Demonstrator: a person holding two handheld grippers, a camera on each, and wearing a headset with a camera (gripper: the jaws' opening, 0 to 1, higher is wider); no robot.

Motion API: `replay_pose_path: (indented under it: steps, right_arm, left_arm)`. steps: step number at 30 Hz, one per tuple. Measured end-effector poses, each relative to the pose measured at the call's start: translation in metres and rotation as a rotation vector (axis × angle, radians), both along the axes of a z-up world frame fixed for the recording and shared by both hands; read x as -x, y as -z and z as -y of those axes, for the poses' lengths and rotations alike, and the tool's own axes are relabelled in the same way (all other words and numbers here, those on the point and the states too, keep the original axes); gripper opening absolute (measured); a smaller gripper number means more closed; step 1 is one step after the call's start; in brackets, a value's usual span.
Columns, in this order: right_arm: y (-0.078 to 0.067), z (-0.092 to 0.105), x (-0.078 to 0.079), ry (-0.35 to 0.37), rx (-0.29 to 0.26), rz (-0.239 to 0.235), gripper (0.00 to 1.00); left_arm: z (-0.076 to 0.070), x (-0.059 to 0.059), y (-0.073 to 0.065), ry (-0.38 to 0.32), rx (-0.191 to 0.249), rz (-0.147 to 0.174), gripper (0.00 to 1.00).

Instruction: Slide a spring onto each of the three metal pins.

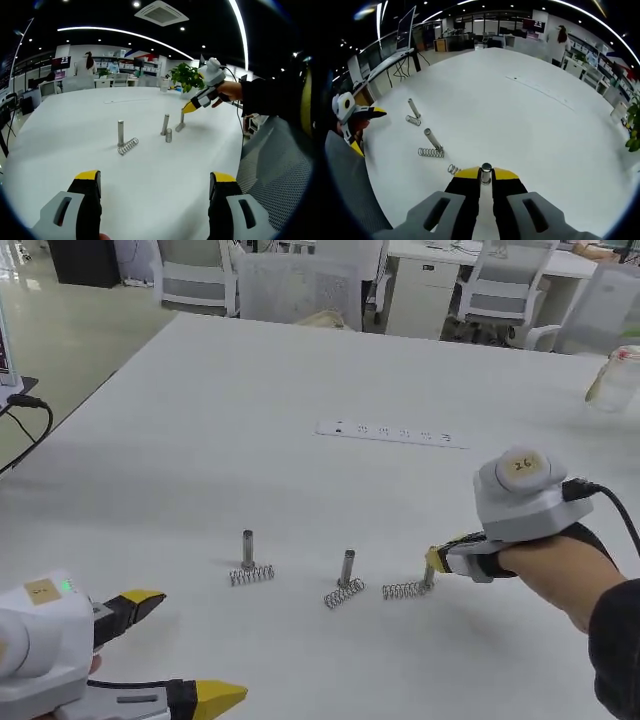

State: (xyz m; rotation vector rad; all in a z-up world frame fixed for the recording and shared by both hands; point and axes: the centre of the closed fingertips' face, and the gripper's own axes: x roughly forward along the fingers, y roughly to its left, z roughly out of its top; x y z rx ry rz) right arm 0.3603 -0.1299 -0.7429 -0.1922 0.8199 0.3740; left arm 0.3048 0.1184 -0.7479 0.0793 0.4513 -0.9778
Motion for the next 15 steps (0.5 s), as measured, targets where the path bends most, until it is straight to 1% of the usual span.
replay_pose_path:
  steps: [3,10,15]
  right_arm:
    - [0.0004,0.0007,0.0018,-0.012,0.016,0.002,0.06]
    - [0.0018,0.0058,-0.0004,-0.003,0.017,-0.004,0.06]
    - [0.0016,0.0056,-0.0007,-0.001,0.015,-0.008,0.06]
  left_arm:
    - [0.0001,-0.0001,-0.0004,0.001,-0.001,0.0,0.87]
    - [0.0014,0.0004,-0.0014,0.003,0.002,0.003,0.87]
    - [0.0006,0.0017,0.0002,0.003,-0.001,0.0,0.86]
